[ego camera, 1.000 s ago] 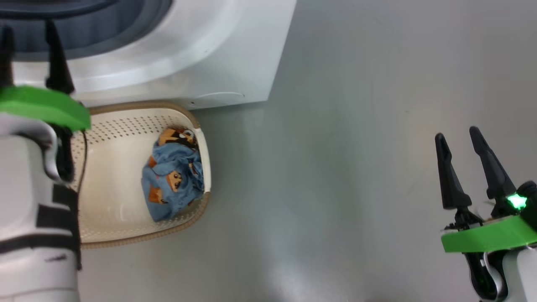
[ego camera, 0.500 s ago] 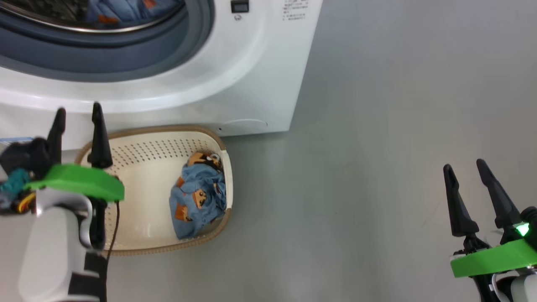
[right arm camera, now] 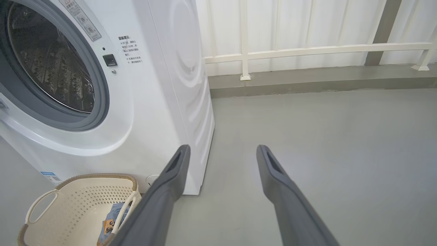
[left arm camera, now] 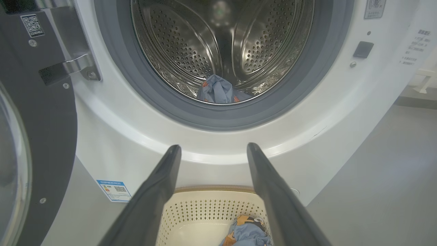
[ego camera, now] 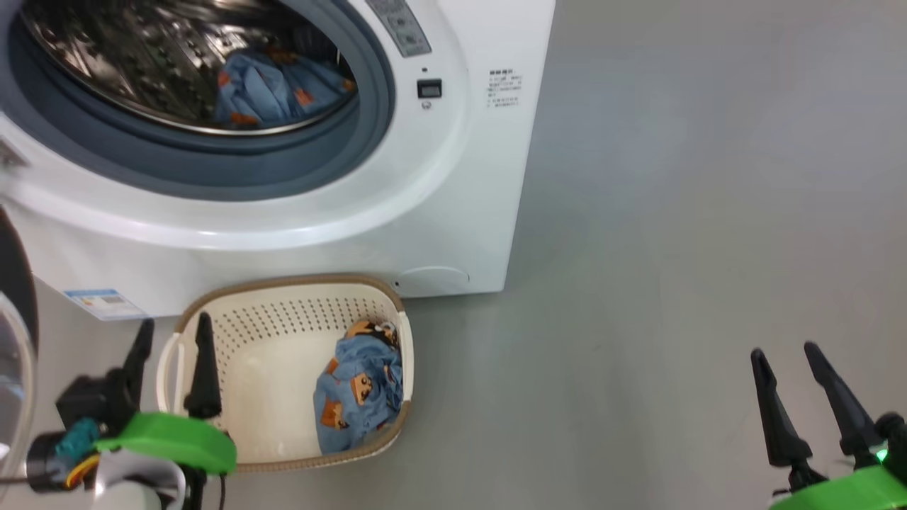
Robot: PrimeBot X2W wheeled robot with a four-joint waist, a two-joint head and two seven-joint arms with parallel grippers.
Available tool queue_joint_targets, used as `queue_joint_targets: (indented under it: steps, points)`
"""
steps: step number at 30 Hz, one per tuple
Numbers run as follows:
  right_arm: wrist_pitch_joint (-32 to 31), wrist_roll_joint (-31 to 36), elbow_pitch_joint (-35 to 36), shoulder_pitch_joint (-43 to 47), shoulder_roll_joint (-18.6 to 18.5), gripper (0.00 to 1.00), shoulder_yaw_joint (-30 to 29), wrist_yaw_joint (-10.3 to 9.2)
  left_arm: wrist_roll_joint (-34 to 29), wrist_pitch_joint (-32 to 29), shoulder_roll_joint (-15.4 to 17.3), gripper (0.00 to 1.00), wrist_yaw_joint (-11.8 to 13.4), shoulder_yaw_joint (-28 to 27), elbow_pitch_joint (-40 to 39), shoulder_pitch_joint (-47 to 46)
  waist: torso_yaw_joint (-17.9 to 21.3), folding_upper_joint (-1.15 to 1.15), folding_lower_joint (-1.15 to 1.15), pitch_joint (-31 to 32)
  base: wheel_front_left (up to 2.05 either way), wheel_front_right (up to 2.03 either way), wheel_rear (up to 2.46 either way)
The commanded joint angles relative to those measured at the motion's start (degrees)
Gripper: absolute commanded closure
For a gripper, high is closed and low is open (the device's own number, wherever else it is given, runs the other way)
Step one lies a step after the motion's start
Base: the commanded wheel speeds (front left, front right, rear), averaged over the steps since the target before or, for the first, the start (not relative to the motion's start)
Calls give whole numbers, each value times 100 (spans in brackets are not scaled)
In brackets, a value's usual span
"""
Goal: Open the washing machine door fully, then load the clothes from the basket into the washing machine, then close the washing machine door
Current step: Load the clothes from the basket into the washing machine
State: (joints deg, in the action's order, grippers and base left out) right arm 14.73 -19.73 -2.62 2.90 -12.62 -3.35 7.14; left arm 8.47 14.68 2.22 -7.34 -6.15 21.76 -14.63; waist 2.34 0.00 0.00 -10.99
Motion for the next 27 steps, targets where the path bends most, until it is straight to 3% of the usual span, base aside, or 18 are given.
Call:
queue_joint_targets:
  steps: [1, 18, 27]
  points:
    - [27, 72, 126, 70, -99, 0, 62, 35, 13, 32, 112, 0, -14, -147, -189, 52, -59, 0, 0, 165, 0, 0, 0]
    - [27, 75, 196, 493, -43, 0, -130, 35, 136, 32, 70, 0, -14, -373, -1139, 1392, -101, 0, 0, 517, 0, 0, 0]
    - [27, 75, 208, 492, -10, 0, -175, 35, 166, 32, 67, 0, 14, -376, -1370, 1581, -101, 0, 0, 485, 0, 0, 0]
